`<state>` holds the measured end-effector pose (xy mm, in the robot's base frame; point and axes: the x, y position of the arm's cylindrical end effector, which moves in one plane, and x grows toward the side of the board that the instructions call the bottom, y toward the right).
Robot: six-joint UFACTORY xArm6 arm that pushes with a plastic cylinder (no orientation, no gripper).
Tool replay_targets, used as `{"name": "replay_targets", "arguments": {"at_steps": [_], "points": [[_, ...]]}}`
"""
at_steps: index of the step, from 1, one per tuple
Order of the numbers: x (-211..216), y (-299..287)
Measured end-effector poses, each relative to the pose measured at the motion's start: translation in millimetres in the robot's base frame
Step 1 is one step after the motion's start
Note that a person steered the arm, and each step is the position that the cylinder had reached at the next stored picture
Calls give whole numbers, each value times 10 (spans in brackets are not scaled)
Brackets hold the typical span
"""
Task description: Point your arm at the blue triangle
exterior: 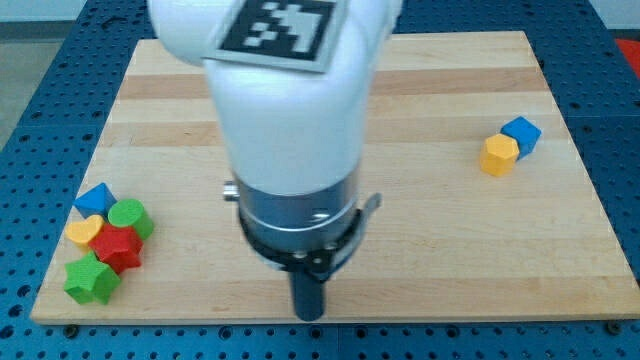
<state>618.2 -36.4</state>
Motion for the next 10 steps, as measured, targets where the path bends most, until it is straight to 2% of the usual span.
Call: {"name": "replay_targets", "arguments": {"at_steps": [2, 5, 6, 8, 9, 10], "points": [[3, -806], [7, -1432], [-249, -1228], [-1291, -1034], [-1554, -1589], [-1731, -2391]]}}
